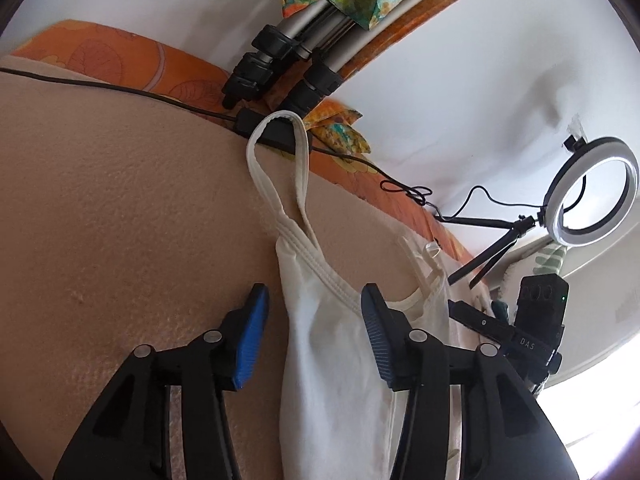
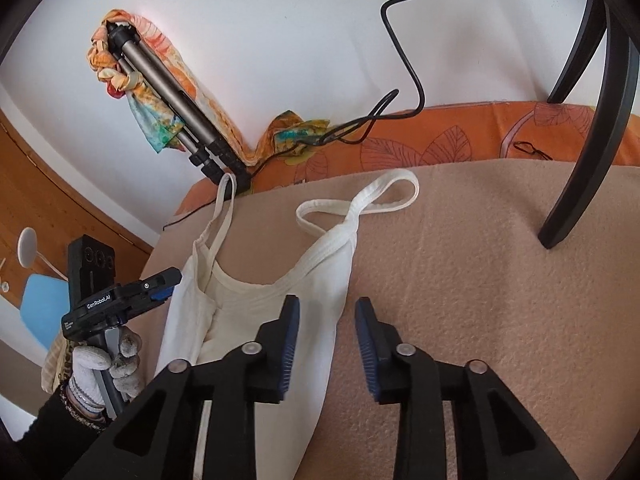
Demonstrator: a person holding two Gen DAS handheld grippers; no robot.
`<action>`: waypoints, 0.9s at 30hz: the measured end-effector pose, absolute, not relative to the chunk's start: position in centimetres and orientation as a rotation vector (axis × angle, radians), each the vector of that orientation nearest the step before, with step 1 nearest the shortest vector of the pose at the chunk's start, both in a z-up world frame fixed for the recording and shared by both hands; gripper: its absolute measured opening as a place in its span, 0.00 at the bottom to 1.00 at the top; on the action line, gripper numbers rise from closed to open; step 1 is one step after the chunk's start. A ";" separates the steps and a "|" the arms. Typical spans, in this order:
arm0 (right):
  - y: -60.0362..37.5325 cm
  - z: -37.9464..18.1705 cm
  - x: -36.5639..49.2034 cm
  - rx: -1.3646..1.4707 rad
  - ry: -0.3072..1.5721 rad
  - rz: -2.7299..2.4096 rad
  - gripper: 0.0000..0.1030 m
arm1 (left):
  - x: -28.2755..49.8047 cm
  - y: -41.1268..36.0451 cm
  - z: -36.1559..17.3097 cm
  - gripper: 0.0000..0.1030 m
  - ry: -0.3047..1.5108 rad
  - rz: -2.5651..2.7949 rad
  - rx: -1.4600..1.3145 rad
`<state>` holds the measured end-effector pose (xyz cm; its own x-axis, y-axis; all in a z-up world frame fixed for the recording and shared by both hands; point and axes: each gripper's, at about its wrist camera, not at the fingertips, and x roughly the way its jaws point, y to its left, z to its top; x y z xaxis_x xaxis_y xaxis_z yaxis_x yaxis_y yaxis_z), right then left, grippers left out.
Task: Fold small clothes
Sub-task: 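Move both tools to the straps and grasp them, then lift the straps with both tools and fold them over toward the hem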
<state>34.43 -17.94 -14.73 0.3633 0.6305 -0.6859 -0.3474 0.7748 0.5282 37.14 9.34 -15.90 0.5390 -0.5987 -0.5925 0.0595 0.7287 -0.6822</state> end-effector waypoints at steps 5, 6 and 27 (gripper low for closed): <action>-17.7 -15.1 36.3 0.363 1.023 0.662 0.40 | 38.5 8.2 -15.7 0.46 0.937 -0.430 -0.642; -17.4 -15.3 36.5 0.362 1.027 0.664 0.38 | 38.6 7.9 -15.6 0.43 0.927 -0.429 -0.626; -16.9 -12.0 35.6 0.330 0.947 0.734 0.03 | 37.9 9.0 -13.3 0.02 0.852 -0.471 -0.657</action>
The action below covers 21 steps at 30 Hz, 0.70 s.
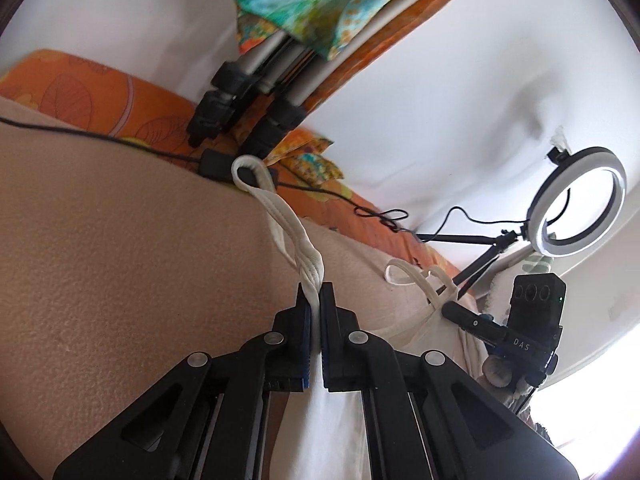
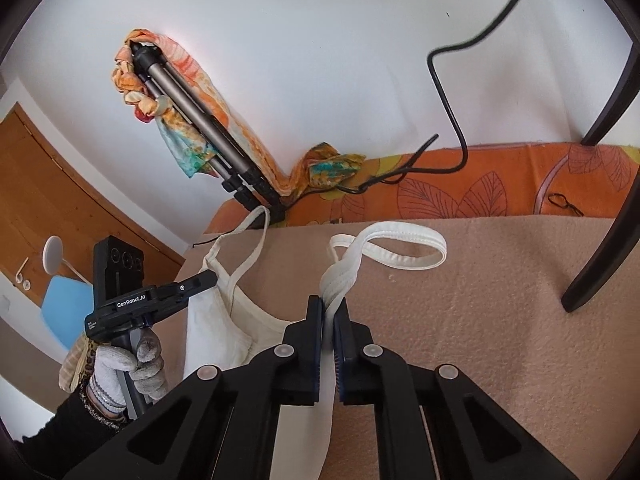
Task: Fold small clothes
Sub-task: 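Lift the straps with both tools and fold them over toward the hem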
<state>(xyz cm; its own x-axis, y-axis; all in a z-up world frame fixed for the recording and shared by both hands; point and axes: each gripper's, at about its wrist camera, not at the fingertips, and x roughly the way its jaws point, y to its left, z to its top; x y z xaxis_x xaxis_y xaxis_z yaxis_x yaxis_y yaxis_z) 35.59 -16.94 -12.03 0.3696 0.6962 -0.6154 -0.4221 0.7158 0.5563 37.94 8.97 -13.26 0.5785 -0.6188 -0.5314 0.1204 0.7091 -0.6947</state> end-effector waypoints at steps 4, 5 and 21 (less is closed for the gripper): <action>-17.0 -9.8 34.2 0.314 0.914 0.754 0.03 | 36.8 9.0 -11.7 0.02 0.819 -0.493 -0.664; -16.9 -9.2 33.8 0.304 0.907 0.759 0.03 | 36.4 9.0 -11.2 0.02 0.810 -0.497 -0.661; -17.8 -1.8 19.7 0.165 0.816 0.786 0.01 | 24.3 8.1 -5.2 0.02 0.730 -0.563 -0.561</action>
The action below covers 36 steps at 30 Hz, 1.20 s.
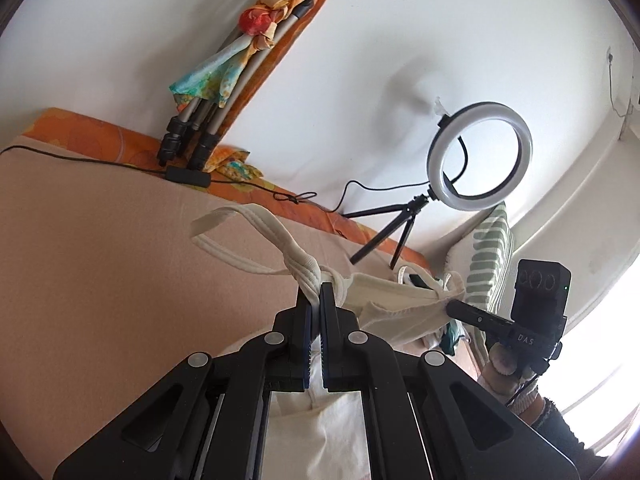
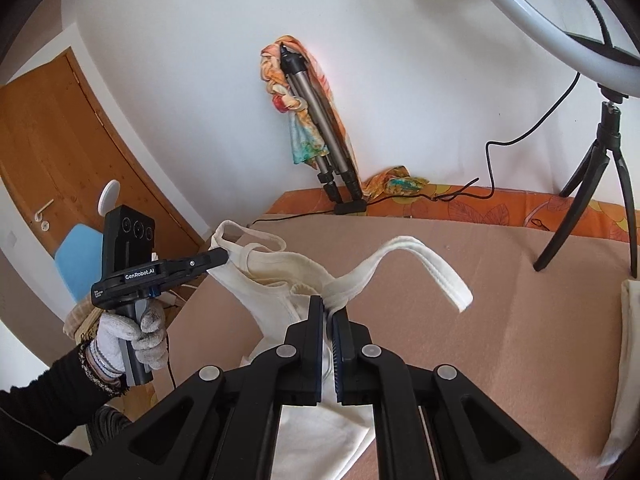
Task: Fold small clothes
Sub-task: 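Lift the straps with both tools and fold them over toward the hem, then open both tools and withdraw from the folded camisole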
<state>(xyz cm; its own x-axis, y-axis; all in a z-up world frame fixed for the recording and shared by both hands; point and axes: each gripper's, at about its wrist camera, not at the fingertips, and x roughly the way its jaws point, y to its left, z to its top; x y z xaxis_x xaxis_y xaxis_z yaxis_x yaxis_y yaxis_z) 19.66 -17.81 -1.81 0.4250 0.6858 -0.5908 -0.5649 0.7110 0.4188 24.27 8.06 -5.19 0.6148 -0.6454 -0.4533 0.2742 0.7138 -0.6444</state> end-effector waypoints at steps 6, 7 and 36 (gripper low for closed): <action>-18.3 -3.1 12.6 0.153 0.814 0.764 0.01 | 18.1 8.1 -7.3 0.02 0.782 -0.539 -0.555; -18.5 -3.7 11.7 0.168 0.823 0.760 0.01 | 17.3 8.1 -7.9 0.02 0.793 -0.535 -0.557; -17.7 -6.9 3.5 0.029 0.859 0.724 0.21 | 11.9 5.3 -6.8 0.10 0.839 -0.535 -0.214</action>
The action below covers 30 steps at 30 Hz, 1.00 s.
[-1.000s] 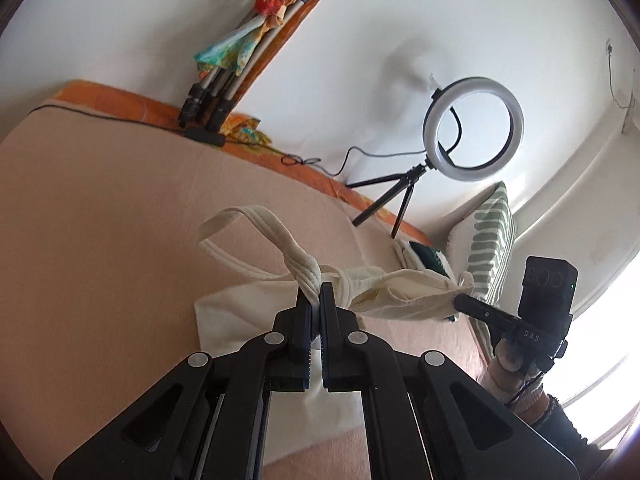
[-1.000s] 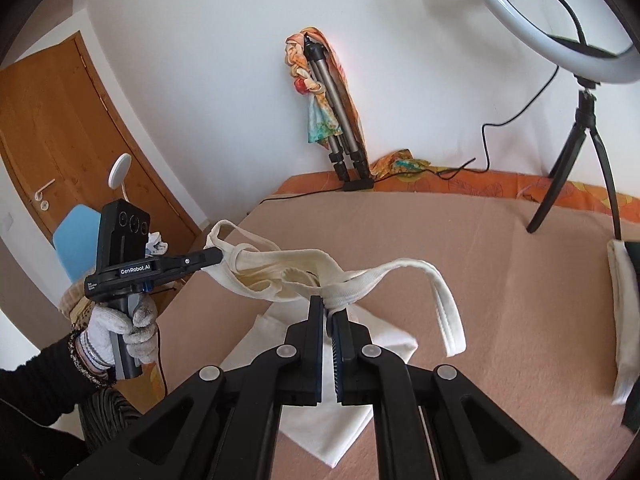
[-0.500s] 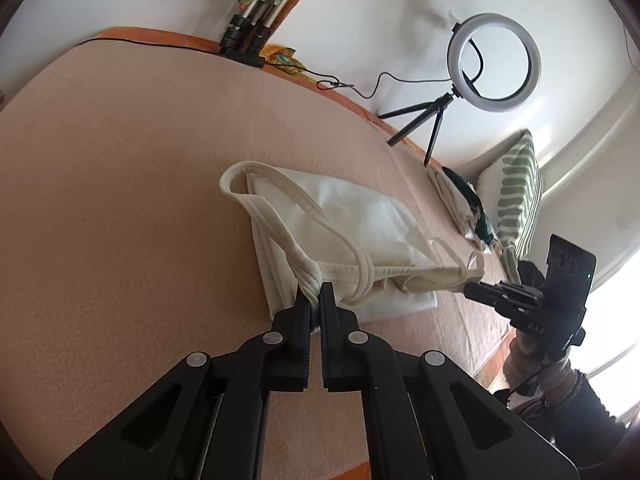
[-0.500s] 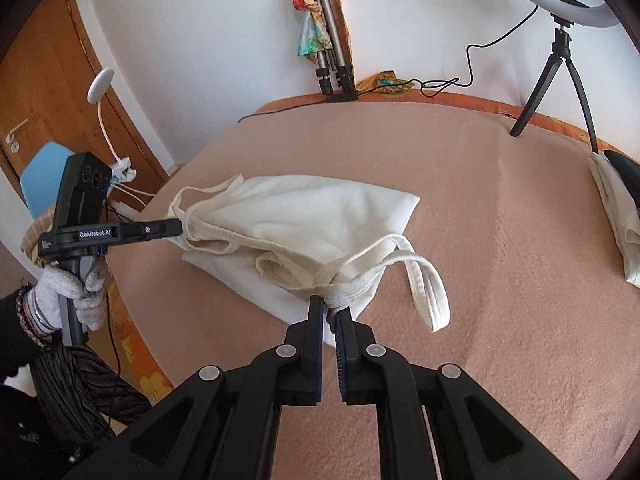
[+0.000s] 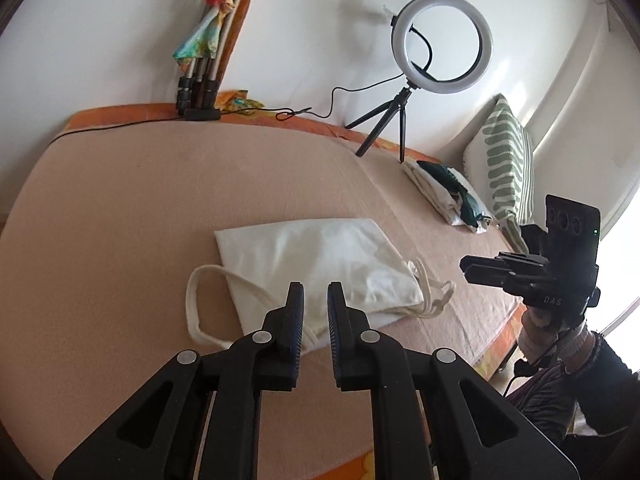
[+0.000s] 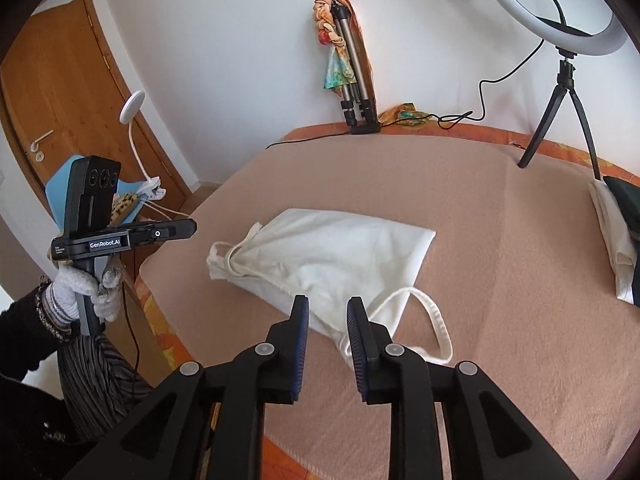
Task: Fold small clothes
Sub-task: 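Open both tools and withdraw from the folded camisole, then move both tools to the folded camisole's edge and grasp it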
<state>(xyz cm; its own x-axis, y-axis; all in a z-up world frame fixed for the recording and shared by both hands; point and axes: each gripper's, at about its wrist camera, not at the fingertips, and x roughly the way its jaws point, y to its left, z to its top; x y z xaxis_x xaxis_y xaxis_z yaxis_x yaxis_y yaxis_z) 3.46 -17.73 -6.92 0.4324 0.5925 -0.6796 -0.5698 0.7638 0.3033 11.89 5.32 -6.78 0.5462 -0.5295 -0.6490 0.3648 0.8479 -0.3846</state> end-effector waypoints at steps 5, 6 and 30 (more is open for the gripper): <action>-14.0 -9.8 5.9 -0.043 0.922 0.702 0.21 | 14.6 2.5 -9.5 0.10 0.925 -0.539 -0.120; -13.5 -10.6 6.2 -0.063 0.946 0.696 0.21 | 14.6 2.1 -10.2 0.10 0.954 -0.547 -0.103; -20.0 -9.5 6.9 0.125 0.950 0.707 0.53 | 8.6 8.9 -8.7 0.43 0.894 -0.520 -0.386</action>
<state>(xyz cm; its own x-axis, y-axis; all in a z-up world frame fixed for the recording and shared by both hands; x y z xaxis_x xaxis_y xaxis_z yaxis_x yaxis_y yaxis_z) 6.91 -20.03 -9.53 0.3784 0.6040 -0.7014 -0.4984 0.7715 0.3955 8.65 8.88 -8.71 0.5171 -0.5766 -0.6326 0.2654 0.8106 -0.5220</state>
